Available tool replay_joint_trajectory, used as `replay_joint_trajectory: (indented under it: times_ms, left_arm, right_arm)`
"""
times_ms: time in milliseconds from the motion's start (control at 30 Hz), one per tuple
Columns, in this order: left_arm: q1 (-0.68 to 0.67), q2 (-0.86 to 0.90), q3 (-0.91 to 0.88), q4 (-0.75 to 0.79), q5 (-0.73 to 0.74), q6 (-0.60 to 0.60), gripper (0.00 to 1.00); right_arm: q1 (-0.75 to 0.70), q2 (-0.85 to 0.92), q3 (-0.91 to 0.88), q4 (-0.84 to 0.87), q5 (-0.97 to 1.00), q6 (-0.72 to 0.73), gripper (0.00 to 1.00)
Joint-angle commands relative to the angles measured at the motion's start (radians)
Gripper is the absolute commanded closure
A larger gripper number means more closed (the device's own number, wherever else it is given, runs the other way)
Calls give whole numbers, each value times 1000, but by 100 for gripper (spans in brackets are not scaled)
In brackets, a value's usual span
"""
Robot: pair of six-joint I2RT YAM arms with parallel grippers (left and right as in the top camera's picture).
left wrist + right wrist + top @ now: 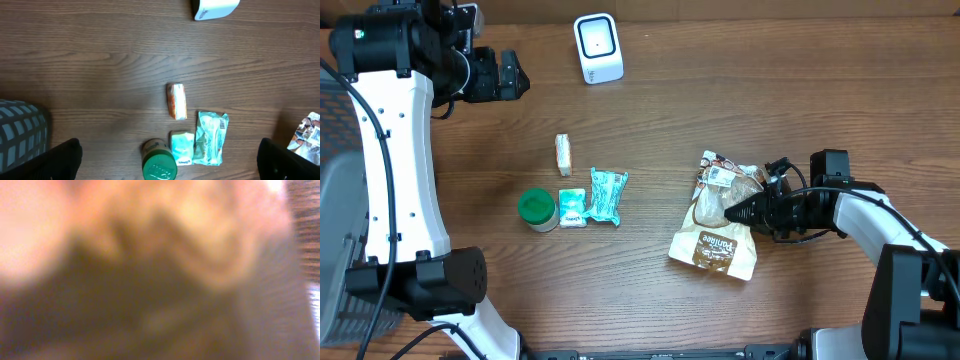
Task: Scan the item barcode
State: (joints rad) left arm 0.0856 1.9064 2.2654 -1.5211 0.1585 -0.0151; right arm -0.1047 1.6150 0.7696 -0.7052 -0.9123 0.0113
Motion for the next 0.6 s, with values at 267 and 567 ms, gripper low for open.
replay_joint_trajectory:
  times_ms: [267,567]
  left_arm:
    - [-1,-22,12,4,-13,27,0]
    - [-1,-22,12,4,-13,27,1]
  right_arm:
    - [-1,-23,143,-157,-5,-201,96]
    - [86,-23,209,-195,1,-228,96]
